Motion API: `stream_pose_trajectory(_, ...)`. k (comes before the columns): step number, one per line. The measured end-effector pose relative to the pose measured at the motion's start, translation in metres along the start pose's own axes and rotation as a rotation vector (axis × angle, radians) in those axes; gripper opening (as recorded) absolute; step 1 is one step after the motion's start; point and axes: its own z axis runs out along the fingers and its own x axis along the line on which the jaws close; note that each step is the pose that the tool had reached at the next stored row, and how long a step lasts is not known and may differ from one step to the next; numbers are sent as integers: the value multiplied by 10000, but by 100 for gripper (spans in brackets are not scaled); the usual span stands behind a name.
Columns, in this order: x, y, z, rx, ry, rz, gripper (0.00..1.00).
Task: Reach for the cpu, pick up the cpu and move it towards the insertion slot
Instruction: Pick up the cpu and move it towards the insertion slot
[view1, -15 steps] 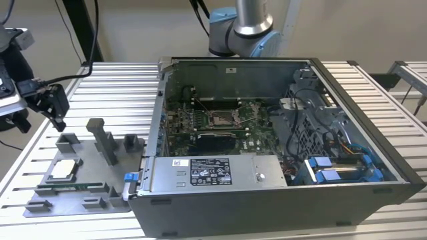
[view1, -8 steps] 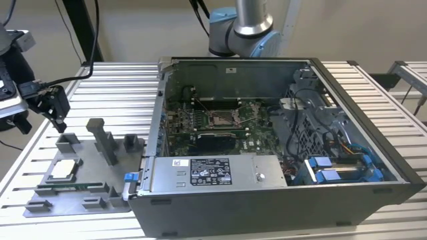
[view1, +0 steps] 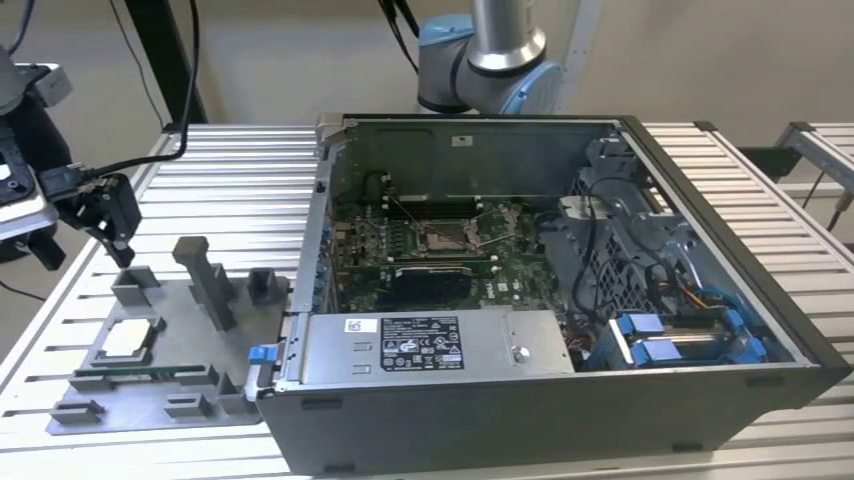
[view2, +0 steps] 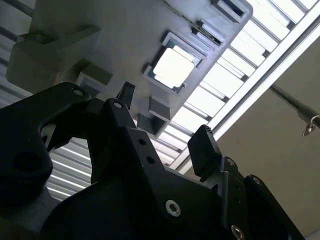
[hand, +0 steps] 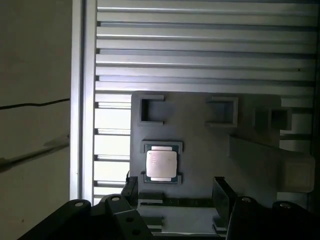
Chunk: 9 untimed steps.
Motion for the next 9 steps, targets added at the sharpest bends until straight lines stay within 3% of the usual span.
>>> stream_pose_trajectory(9,0,-3,69,0,0,-1,100)
